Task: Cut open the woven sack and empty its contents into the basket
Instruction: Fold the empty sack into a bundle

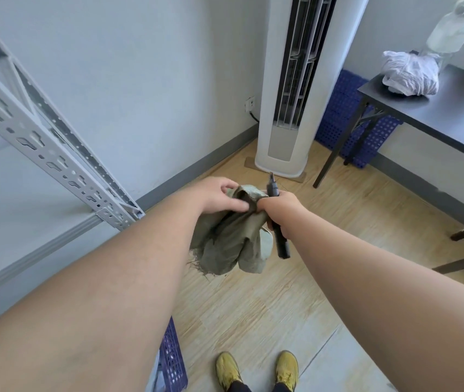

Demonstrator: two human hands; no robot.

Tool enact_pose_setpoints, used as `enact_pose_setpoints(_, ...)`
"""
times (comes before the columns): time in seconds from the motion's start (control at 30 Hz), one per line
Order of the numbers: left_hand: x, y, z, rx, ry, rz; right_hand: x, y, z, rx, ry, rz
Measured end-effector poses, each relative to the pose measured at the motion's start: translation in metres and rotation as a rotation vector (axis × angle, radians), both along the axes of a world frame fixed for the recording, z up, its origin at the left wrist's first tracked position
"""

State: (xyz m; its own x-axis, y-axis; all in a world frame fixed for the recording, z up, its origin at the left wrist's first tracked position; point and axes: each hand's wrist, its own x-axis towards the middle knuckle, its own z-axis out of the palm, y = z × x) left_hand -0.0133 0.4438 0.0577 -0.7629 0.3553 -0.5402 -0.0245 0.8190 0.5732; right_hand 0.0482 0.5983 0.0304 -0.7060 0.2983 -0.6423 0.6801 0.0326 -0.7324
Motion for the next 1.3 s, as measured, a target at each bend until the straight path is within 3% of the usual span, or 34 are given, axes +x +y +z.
enact_pose_setpoints(0.1,0.003,-0.017,-0.019,-0.308,0.029,-0.129,0.0,0.004,-0.001,0.044,-0.006,-0.019)
enact_pose_setpoints(0.2,0.006,-0.017,-0.034,-0.383,0.239,0.009,-0.001,-0.001,-0.007,0.078,-0.021,0.008)
enact_pose_setpoints(0.3,0.002,-0.002,-0.029,-0.19,0.177,0.104,0.0,-0.014,-0.013,0.025,-0.104,0.016)
enact_pose_setpoints(0.4,0.009,0.004,-0.013,0.146,-0.167,0.131,-0.004,-0.019,-0.017,-0.074,-0.085,-0.046)
enact_pose_setpoints(0.47,0.015,0.0,-0.013,0.247,-0.306,0.114,-0.009,-0.016,-0.018,-0.085,-0.085,-0.063)
enact_pose_setpoints(0.57,0.02,-0.009,-0.025,0.087,-0.161,0.012,-0.006,-0.008,-0.01,-0.104,-0.041,0.057)
enact_pose_setpoints(0.67,0.013,-0.021,-0.031,0.036,0.082,0.158,0.004,0.002,-0.006,-0.147,0.098,0.132)
enact_pose_setpoints(0.73,0.004,-0.033,-0.028,0.192,-0.016,0.305,0.007,0.01,-0.011,-0.056,0.199,0.086)
enact_pose_setpoints(0.83,-0.009,-0.045,-0.009,0.431,-0.127,0.396,0.008,0.016,-0.014,0.138,0.188,0.178)
enact_pose_setpoints(0.97,-0.017,-0.046,0.015,0.639,-0.216,0.384,0.006,0.019,-0.012,0.019,0.213,0.168)
enact_pose_setpoints(1.2,-0.021,-0.04,0.023,0.632,-0.317,0.323,-0.004,0.029,-0.001,-0.181,0.232,0.225)
enact_pose_setpoints(1.3,-0.024,-0.042,0.026,0.504,-0.161,0.324,-0.002,0.025,-0.001,-0.125,0.193,0.223)
